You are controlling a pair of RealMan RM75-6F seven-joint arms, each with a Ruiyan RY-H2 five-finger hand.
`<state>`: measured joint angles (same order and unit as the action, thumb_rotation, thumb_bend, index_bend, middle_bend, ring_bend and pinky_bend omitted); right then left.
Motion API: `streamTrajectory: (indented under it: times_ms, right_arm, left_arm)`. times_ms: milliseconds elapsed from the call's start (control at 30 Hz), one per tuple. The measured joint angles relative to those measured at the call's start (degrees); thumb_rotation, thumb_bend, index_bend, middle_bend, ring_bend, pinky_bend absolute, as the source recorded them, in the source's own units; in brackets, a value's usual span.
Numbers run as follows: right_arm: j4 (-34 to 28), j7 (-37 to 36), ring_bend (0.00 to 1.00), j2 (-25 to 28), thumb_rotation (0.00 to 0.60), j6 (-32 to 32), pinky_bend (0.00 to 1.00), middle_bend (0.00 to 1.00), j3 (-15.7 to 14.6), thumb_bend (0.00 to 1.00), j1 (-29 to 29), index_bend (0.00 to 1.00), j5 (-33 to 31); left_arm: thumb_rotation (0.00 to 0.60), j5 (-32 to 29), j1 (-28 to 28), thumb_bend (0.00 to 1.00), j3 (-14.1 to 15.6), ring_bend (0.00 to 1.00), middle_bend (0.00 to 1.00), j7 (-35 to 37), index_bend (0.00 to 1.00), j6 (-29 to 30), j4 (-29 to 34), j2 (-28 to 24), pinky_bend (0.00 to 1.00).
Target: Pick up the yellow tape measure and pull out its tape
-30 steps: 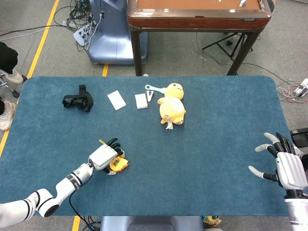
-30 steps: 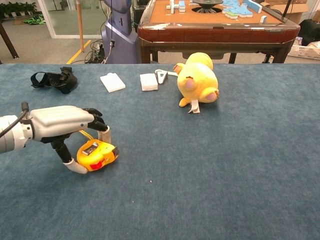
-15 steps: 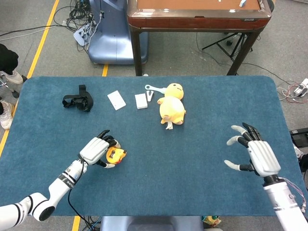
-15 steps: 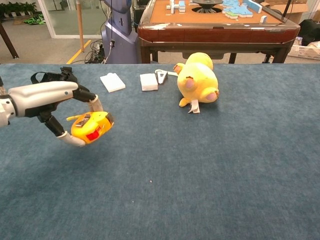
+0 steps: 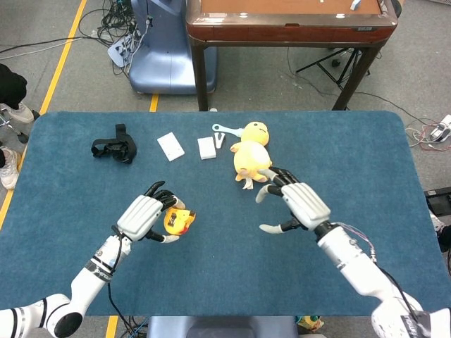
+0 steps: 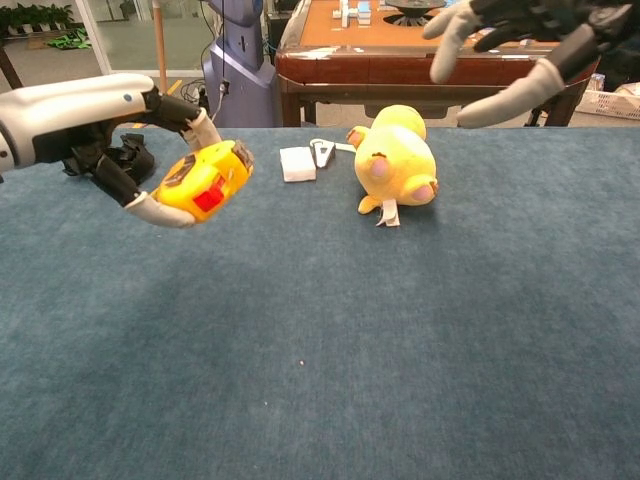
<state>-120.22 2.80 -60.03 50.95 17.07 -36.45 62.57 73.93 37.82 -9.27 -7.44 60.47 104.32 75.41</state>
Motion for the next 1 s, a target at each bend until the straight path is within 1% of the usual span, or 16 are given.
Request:
streamTrajectory:
  times_ms: [167,333,467,633,1000]
  right_arm:
    - [1.79,3.68,0.00,-5.13,0.600,-1.59,0.00,0.09,1.12,0.21,-5.95,0.42,-5.41]
    - [3.38,6.56,0.00,-8.95,0.600,-1.70,0.00,0.09,1.56,0.21,-10.35,0.42,-10.04]
    - [4.24,7.98,0.00,-10.77,0.600,-1.08,0.00,0.09,1.64,0.21,-12.56,0.42,-12.62]
    - [4.95,7.94,0.00,-12.26,0.600,-0.42,0.00,0.09,1.77,0.21,-14.20,0.42,-14.24]
    - [6.14,7.62,0.00,-14.56,0.600,0.62,0.00,0.09,1.62,0.21,-16.41,0.42,-14.68]
  left_arm:
    - [0.600,-4.55,0.42,0.14,-1.99,0.22,0.45,-3.18,0.50,0.48,4.57,-1.16,0.02]
    - [0.600,-6.57,0.93,0.14,-2.87,0.22,0.45,-5.86,0.50,1.46,6.71,-1.06,0.02]
    - [0.600,-7.02,1.26,0.14,-3.13,0.22,0.45,-6.71,0.50,2.03,7.79,-0.90,0.02]
    - [0.600,-6.79,1.32,0.14,-3.05,0.22,0.45,-7.40,0.50,2.72,8.48,-0.76,0.02]
    - [0.600,-7.64,1.73,0.14,-3.03,0.22,0.45,-7.95,0.50,2.94,9.48,-0.31,0.02]
